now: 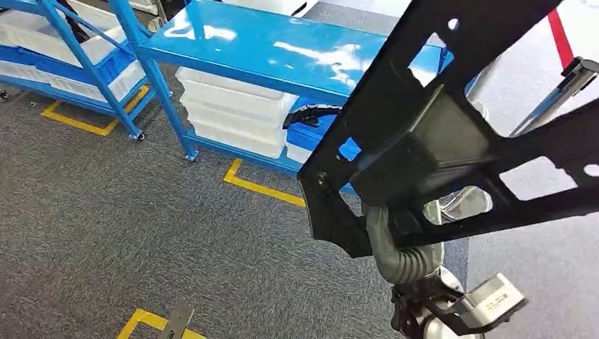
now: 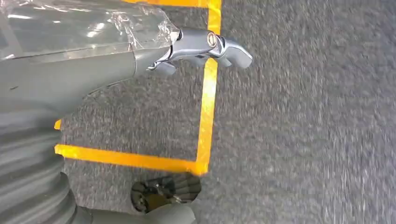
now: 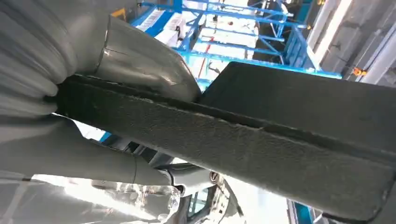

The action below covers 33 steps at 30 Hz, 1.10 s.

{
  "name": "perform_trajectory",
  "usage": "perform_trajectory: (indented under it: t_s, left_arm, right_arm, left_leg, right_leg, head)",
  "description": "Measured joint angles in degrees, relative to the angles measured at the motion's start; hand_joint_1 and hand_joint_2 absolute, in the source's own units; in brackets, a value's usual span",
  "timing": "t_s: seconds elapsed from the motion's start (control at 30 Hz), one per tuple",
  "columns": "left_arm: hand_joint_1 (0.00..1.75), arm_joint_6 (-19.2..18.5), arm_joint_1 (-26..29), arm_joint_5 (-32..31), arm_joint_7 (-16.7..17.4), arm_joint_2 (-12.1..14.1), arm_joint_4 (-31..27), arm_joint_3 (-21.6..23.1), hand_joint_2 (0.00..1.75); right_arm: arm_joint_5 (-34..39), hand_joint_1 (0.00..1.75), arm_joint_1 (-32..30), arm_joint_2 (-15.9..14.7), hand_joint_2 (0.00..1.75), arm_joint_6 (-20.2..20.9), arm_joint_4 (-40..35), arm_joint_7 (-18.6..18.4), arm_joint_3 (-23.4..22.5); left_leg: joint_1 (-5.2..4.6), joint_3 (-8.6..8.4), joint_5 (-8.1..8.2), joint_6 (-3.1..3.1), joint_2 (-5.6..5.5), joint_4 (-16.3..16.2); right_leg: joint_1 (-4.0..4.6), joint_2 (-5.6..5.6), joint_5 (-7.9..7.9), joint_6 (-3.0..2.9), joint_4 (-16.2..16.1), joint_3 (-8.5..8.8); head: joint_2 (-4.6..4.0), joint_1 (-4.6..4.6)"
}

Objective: Take the parts from the cabinet and place them on the table.

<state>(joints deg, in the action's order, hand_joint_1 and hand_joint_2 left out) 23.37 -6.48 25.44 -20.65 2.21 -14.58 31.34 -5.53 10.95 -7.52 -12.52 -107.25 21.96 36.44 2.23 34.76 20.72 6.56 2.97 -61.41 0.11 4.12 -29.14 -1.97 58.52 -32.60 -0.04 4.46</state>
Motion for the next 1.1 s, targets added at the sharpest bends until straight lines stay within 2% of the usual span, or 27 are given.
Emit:
perform_trajectory:
  t_s: [0.03, 0.07, 0.13, 0.17, 0.2, 0.27, 0.37, 0.43, 0.47, 0.5, 0.53, 0.57, 0.6, 0.63, 0.7, 0.73, 0.77, 0.8, 0.83, 0.87, 0.9, 0.93, 0.97, 1.0, 1.03, 1.07, 1.1]
  left_arm:
    - [0.00, 0.0, 0.0, 0.0, 0.0, 0.0, -0.1, 0.0, 1.75]
    - [0.00, 0.0, 0.0, -0.1, 0.0, 0.1, -0.1, -0.1, 1.75]
    - [0.00, 0.0, 0.0, -0.1, 0.0, 0.1, -0.1, -0.3, 1.75]
    - [0.00, 0.0, 0.1, -0.1, 0.0, 0.1, -0.1, -0.6, 1.75]
    - [0.00, 0.0, 0.1, -0.1, 0.0, 0.1, -0.1, -0.7, 1.75]
    - [0.00, 0.0, 0.0, -0.1, 0.0, 0.1, -0.1, -1.0, 1.75]
    - [0.00, 0.0, 0.0, -0.1, 0.0, 0.1, -0.1, -1.0, 1.75]
    - [0.00, 0.0, 0.0, -0.1, 0.0, 0.1, -0.1, -1.1, 1.75]
    - [0.00, -0.1, 0.0, -0.1, 0.0, 0.1, -0.1, -1.1, 1.75]
    - [0.00, -0.2, 0.1, -0.2, 0.0, 0.1, -0.1, -1.3, 1.75]
    - [0.00, -0.2, 0.1, -0.2, 0.0, 0.1, -0.1, -1.5, 1.75]
    - [0.00, -0.2, 0.1, -0.2, 0.0, 0.1, -0.1, -1.5, 1.75]
    - [0.00, -0.2, 0.1, -0.2, 0.0, 0.1, -0.1, -1.5, 1.75]
    - [0.00, -0.2, 0.1, -0.2, 0.0, 0.1, -0.1, -1.5, 1.75]
    - [0.00, -0.3, 0.5, -0.3, 0.0, 0.1, -0.1, -1.5, 1.75]
    - [0.00, -0.2, 0.7, -0.3, 0.0, 0.1, -0.1, -1.5, 1.75]
    - [0.00, -0.2, 0.8, -0.4, 0.0, 0.1, -0.1, -1.5, 1.75]
    - [0.00, -0.2, 0.7, -0.6, 0.0, 0.1, -0.1, -1.6, 1.75]
    - [0.00, -0.2, 0.6, -0.6, 0.0, 0.1, -0.1, -1.7, 1.75]
    - [0.00, -0.2, 0.5, -0.7, 0.0, 0.1, -0.1, -2.0, 1.75]
    - [0.00, -0.2, 0.5, -0.8, 0.0, 0.1, -0.1, -2.2, 1.75]
    - [0.00, -0.2, 0.6, -1.0, 0.0, 0.1, -0.1, -2.3, 1.75]
    - [0.00, -0.2, 0.6, -1.4, 0.0, 0.1, -0.1, -2.5, 1.75]
    - [0.00, -0.2, 0.6, -1.7, 0.0, 0.1, -0.1, -2.6, 1.75]
    - [0.00, -0.2, 0.6, -2.1, 0.1, 0.2, -0.1, -2.7, 1.75]
    - [0.00, -0.2, 0.5, -2.6, 0.2, 0.2, -0.1, -2.9, 1.75]
    - [0.00, -0.3, 0.4, -2.9, 0.3, 0.2, -0.1, -2.9, 1.75]
  right_arm:
    - [0.0, 1.75, 0.0, 0.0, 1.75, 0.0, 0.0, -0.2, 0.0]
    - [-0.1, 1.75, 0.0, 0.0, 1.75, 0.0, 0.0, -0.1, 0.0]
    - [-0.2, 1.75, -0.1, 0.0, 1.75, 0.0, 0.0, -0.1, 0.0]
    - [-0.3, 1.75, 0.0, 0.0, 1.75, 0.0, 0.0, -0.1, 0.0]
    - [-0.4, 1.75, 0.0, 0.1, 1.75, 0.1, 0.0, -0.1, 0.0]
    - [-0.5, 1.75, 0.0, 0.1, 1.75, 0.1, 0.0, -0.1, 0.0]
    - [-0.5, 1.75, 0.0, 0.1, 1.75, 0.1, 0.0, -0.1, 0.0]
    - [-0.5, 1.75, 0.0, 0.1, 1.75, 0.1, 0.0, -0.1, 0.0]
    - [-0.5, 1.75, 0.0, 0.1, 1.75, 0.2, 0.0, -0.1, 0.0]
    - [-0.5, 1.75, 0.0, 0.1, 1.75, 0.2, 0.0, -0.1, 0.0]
    - [-0.5, 1.75, 0.1, 0.1, 1.75, 0.2, 0.0, -0.1, 0.0]
    - [-0.5, 1.75, 0.2, 0.1, 1.75, 0.2, 0.0, -0.1, 0.0]
    - [-0.5, 1.75, 0.2, 0.1, 1.75, 0.2, 0.0, -0.1, 0.0]
    - [-0.5, 1.75, 0.4, 0.1, 1.75, 0.2, 0.0, -0.1, 0.0]
    - [-0.5, 1.75, 0.4, 0.2, 1.75, 0.4, 0.0, -0.1, 0.0]
    - [-0.6, 1.75, 0.3, 0.4, 1.75, 0.5, 0.0, 0.0, 0.0]
    - [-0.7, 1.75, 0.4, 0.6, 1.75, 0.6, 0.0, 0.0, 0.0]
    - [-0.7, 1.75, 0.3, 0.8, 1.75, 0.6, 0.0, 0.1, 0.0]
    - [-0.7, 1.75, 0.3, 0.8, 1.75, 0.7, 0.0, 0.1, 0.0]
    - [-0.7, 1.75, 0.1, 0.8, 1.75, 0.7, 0.1, 0.0, 0.0]
    - [-0.7, 1.75, 0.1, 0.8, 1.75, 0.7, 0.2, 0.0, 0.0]
    - [-0.7, 1.75, 0.1, 0.9, 1.75, 0.7, 0.3, 0.0, 0.0]
    - [-0.7, 1.75, 0.1, 0.9, 1.75, 0.7, 0.4, 0.0, 0.0]
    - [-0.7, 1.75, 0.1, 0.9, 1.75, 0.7, 0.4, 0.0, 0.0]
    - [-0.8, 1.75, 0.1, 0.9, 1.75, 0.7, 0.4, 0.0, 0.0]
    - [-1.0, 1.75, 0.1, 1.0, 1.75, 0.7, 0.4, 0.0, 0.0]
    - [-1.0, 1.75, 0.1, 1.0, 1.75, 0.7, 0.4, 0.0, 0.0]
  left_leg:
    - [-0.40, 0.81, -1.35, -1.57, -0.79, -1.1]
    - [0.13, 0.98, -0.07, -3.16, -0.81, -0.5]
    - [-0.33, 1.55, -0.20, -4.28, -1.81, -1.1]
    - [-0.25, 1.57, -0.45, -4.82, -2.28, -0.8]
    - [-0.26, 1.69, -0.64, -5.14, -2.68, -0.8]
    - [-0.42, 2.10, -1.00, -5.69, -3.74, -0.8]
    - [-0.42, 2.10, -1.00, -5.69, -3.74, -0.8]
    - [-0.47, 2.17, -1.05, -5.77, -3.91, -0.8]
    - [-0.82, 2.46, -1.24, -6.03, -4.73, -0.8]
    - [-1.19, 2.68, -1.47, -6.14, -6.15, -0.8]
    - [-1.16, 2.68, -1.78, -6.05, -7.99, -0.8]
    - [-0.93, 2.78, -1.94, -5.84, -8.50, -0.6]
    - [-0.96, 2.97, -2.32, -5.39, -9.23, -0.5]
    - [-0.58, 3.11, -2.64, -4.93, -9.84, -0.2]
    - [-0.34, 3.26, -3.35, -4.10, -11.31, 0.7]
    - [-0.86, 3.13, -3.64, -3.62, -12.13, 0.9]
    - [-1.09, 3.83, -2.58, -3.88, -9.06, -0.2]
    - [-1.40, 4.97, -0.02, -3.88, -6.26, -3.0]
    - [-1.46, 6.34, 2.22, -3.73, -4.98, -6.6]
    - [-1.42, 7.80, 4.28, -3.55, -4.27, -10.7]
    - [-1.35, 8.72, 5.40, -3.35, -3.90, -13.6]
    - [-1.26, 8.75, 5.34, -3.14, -3.66, -14.6]
    - [-1.09, 7.31, 4.09, -2.92, -3.40, -12.8]
    - [-0.98, 4.96, 2.32, -2.76, -3.05, -9.0]
    - [-0.92, 1.73, 0.18, -2.64, -2.22, -3.7]
    - [-0.97, -0.36, -0.12, -2.68, -0.22, 0.7]
    - [-1.54, -0.24, 0.03, -3.26, 0.31, 0.6]
  right_leg:
    - [0.20, 0.15, -0.39, 0.31, 0.9, -0.32]
    - [0.19, 0.28, -0.73, 0.56, 1.9, -0.52]
    - [-0.14, 0.88, -0.70, 0.70, 2.2, -0.77]
    - [-0.49, 0.13, -1.52, 1.10, 2.9, -0.93]
    - [-0.66, -1.62, -3.09, 1.22, 4.6, -1.53]
    - [-0.73, -3.25, -7.58, 1.25, 12.6, -5.00]
    - [-0.73, -3.25, -7.58, 1.25, 12.6, -5.00]
    - [-0.72, -3.36, -8.13, 1.25, 13.9, -5.60]
    - [-0.71, -3.60, -9.67, 1.02, 18.7, -7.92]
    - [-0.43, -3.91, -7.56, 0.21, 18.0, -7.62]
    - [0.36, -5.92, -1.35, -1.11, 6.6, -2.14]
    - [0.59, -8.91, -1.25, -1.52, 3.2, -0.67]
    - [0.48, -9.30, -1.08, -1.47, 2.7, -0.53]
    - [0.83, -9.07, -0.81, -1.43, 2.2, -0.51]
    - [0.93, -7.93, -0.67, -1.55, 1.4, -0.15]
    - [0.43, -6.67, 0.29, -1.62, -0.5, 0.18]
    - [0.29, -5.53, 0.90, -1.41, -1.2, 0.78]
    - [0.34, -5.01, 1.18, -1.67, -1.9, 0.89]
    - [0.40, -4.12, 1.29, -1.77, -1.9, 0.80]
    - [0.52, -3.18, 1.25, -1.80, -1.8, 0.70]
    - [0.55, -2.29, 1.16, -1.91, -1.5, 0.55]
    - [0.54, -1.54, 1.08, -1.92, -1.3, 0.32]
    - [0.48, -0.79, 1.00, -1.88, -0.9, 0.06]
    - [0.38, -0.22, 0.87, -1.75, -0.6, -0.14]
    - [0.25, 0.38, 0.62, -1.48, -0.1, -0.30]
    - [0.28, 0.85, 0.29, -1.15, 0.5, -0.41]
    - [0.78, 1.33, 0.01, -0.77, 0.9, -0.63]
  head:
    - [0.02, -0.55]
    - [0.02, -0.26]
    - [0.02, 0.30]
    - [0.00, 0.13]
    - [0.02, 0.30]
    - [0.02, 0.92]
    - [0.02, 0.92]
    - [0.02, 1.07]
    - [0.02, 1.48]
    - [0.02, 1.66]
    - [0.02, 1.66]
    - [0.02, 1.68]
    - [0.00, 1.28]
    - [0.00, 1.70]
    - [0.00, 2.14]
    - [0.02, 2.05]
    - [0.02, 1.70]
    - [0.02, 0.73]
    - [0.00, 0.28]
    - [0.02, 0.04]
    - [0.02, -0.07]
    - [0.02, -0.22]
    - [0.02, -0.62]
    - [0.00, -0.92]
    - [0.00, -1.19]
    - [0.00, -1.51]
    - [0.00, -2.04]
